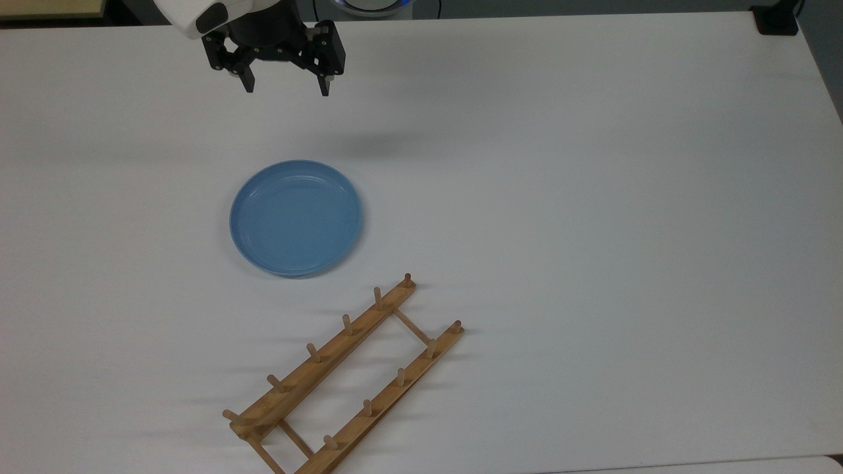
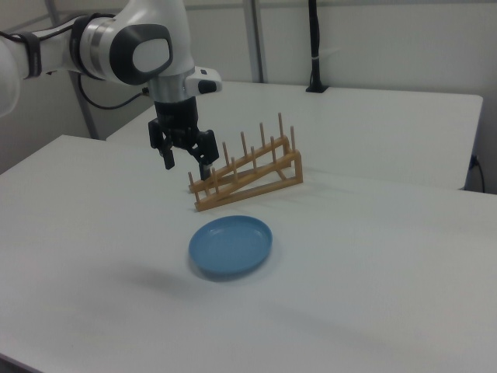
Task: Place plate in plate rack
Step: 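Move the gripper down over the rim of the blue plate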
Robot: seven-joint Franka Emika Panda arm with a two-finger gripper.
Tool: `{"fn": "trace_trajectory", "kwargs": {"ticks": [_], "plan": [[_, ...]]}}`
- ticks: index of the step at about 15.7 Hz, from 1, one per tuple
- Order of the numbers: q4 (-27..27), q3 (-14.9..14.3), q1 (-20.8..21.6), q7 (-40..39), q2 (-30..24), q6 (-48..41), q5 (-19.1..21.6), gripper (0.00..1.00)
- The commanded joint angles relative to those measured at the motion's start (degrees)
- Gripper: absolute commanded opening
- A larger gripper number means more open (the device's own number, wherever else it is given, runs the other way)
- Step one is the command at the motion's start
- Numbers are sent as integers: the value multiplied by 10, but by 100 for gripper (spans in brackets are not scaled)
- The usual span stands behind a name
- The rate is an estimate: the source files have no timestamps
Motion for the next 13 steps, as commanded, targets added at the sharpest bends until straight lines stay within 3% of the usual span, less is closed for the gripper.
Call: {"fn": "trace_trajectory", "kwargs": {"ticks": [1, 10, 13], "plan": [[8, 0, -1, -19, -23, -47, 10, 100], [9, 2, -1, -13, -18, -38, 9, 100], [6, 1, -7, -13, -10, 3, 6, 100]]}}
